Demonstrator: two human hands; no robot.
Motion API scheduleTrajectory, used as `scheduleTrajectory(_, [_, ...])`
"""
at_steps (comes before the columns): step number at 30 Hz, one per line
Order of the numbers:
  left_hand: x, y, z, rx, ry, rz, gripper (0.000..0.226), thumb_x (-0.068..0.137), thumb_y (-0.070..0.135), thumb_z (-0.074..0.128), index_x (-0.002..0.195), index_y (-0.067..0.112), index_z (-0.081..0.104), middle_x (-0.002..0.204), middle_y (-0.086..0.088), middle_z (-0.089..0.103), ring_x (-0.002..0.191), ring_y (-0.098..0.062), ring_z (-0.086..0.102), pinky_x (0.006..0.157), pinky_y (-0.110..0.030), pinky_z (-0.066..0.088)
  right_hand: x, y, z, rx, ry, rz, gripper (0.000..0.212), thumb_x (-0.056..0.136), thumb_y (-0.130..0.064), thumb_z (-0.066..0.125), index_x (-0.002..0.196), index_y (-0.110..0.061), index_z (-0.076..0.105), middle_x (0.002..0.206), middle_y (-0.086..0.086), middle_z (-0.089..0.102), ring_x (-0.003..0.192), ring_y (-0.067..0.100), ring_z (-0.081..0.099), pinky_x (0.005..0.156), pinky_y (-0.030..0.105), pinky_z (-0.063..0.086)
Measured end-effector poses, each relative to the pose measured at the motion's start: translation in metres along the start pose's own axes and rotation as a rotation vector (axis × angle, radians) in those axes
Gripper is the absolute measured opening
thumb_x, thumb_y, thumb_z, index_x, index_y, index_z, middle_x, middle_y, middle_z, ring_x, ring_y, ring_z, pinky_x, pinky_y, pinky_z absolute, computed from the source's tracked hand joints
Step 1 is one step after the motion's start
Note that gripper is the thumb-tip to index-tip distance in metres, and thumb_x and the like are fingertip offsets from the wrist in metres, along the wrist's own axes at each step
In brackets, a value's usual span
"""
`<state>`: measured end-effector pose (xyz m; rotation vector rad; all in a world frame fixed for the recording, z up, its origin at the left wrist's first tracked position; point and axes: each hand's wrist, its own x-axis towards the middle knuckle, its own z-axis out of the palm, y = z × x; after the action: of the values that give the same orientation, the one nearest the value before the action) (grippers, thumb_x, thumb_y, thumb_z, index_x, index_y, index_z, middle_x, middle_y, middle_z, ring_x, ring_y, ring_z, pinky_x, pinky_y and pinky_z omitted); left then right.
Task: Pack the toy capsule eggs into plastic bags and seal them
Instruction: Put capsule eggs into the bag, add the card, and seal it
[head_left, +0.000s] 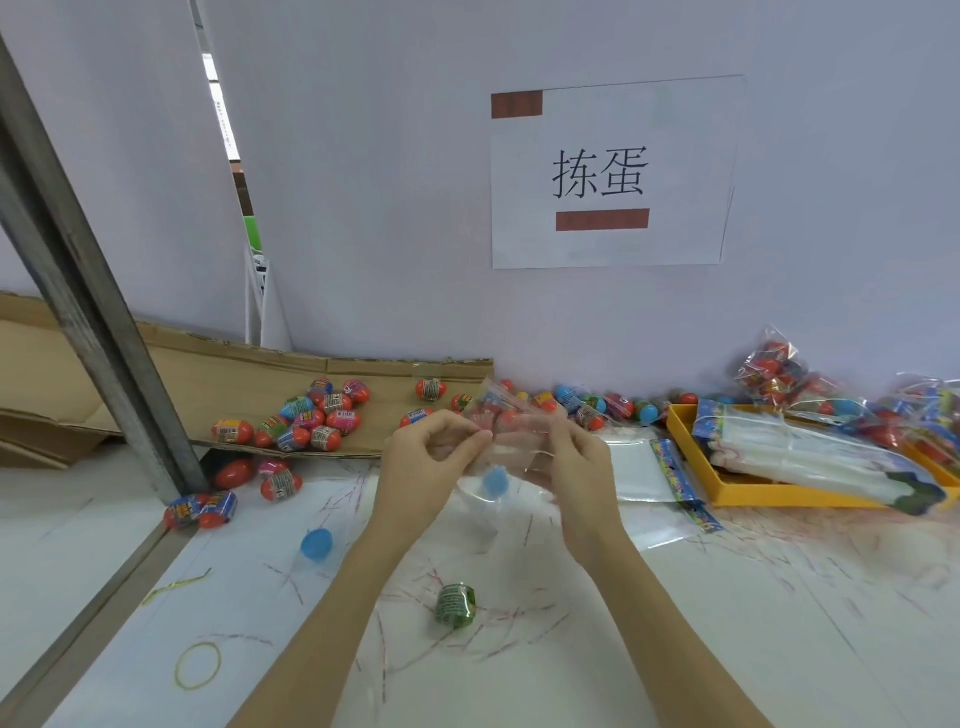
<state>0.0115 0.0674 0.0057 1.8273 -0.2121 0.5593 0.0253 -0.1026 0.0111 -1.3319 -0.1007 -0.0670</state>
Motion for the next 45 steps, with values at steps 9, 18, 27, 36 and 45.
scheduleTrajectory(9, [0.001, 0.0, -0.003, 0.087, -0.037, -0.078, 0.018, 0.099, 0.034, 0.071, 0.088, 0.021, 0.079, 0.072, 0.005, 0.076, 0.053, -0.024, 0.068, 0.06, -0.04, 0.06, 0.01, 0.008, -0.014, -0.877, 0.316, -0.333, 0.022, 0.104, -0.025, 0.061, 0.112, -0.012, 0.076, 0.112, 0.005, 0.066, 0.09, 0.012, 0.058, 0.081, 0.019, 0.042])
scheduleTrajectory(18, [0.002, 0.001, -0.007, 0.182, -0.062, -0.1, 0.008, 0.094, 0.031, 0.078, 0.087, 0.035, 0.075, 0.08, 0.016, 0.074, 0.043, -0.007, 0.051, 0.04, -0.021, 0.046, 0.009, 0.002, -0.017, -0.689, 0.135, -0.443, 0.013, 0.097, -0.006, 0.065, 0.103, -0.017, 0.061, 0.096, -0.003, 0.063, 0.085, 0.013, 0.061, 0.069, 0.021, 0.051])
scheduleTrajectory(27, [0.002, 0.004, -0.012, 0.186, -0.128, 0.049, 0.006, 0.09, 0.02, 0.083, 0.094, 0.017, 0.083, 0.075, 0.013, 0.076, 0.068, -0.002, 0.071, 0.064, -0.018, 0.057, 0.001, 0.006, -0.003, -0.611, -0.174, -0.493, 0.014, 0.089, -0.025, 0.081, 0.101, -0.023, 0.073, 0.093, -0.014, 0.069, 0.084, 0.009, 0.064, 0.073, 0.017, 0.05])
scheduleTrajectory(36, [0.003, -0.001, -0.016, 0.435, -0.111, 0.219, 0.041, 0.081, 0.061, 0.072, 0.097, 0.024, 0.082, 0.08, 0.02, 0.074, 0.074, 0.006, 0.068, 0.066, -0.013, 0.052, 0.002, -0.001, -0.005, -0.378, -0.245, -0.078, 0.018, 0.088, -0.03, 0.082, 0.101, -0.021, 0.075, 0.088, -0.005, 0.077, 0.081, 0.006, 0.072, 0.073, 0.021, 0.058])
scheduleTrajectory(45, [0.007, 0.004, -0.023, -0.032, -0.072, -0.231, 0.075, 0.069, 0.049, 0.094, 0.133, 0.04, 0.057, 0.114, 0.021, 0.072, 0.107, 0.001, 0.068, 0.085, -0.02, 0.056, 0.002, -0.014, -0.011, 0.03, -0.077, -0.033, 0.02, 0.103, -0.019, 0.062, 0.108, 0.0, 0.065, 0.094, 0.013, 0.08, 0.09, 0.029, 0.078, 0.075, 0.031, 0.064])
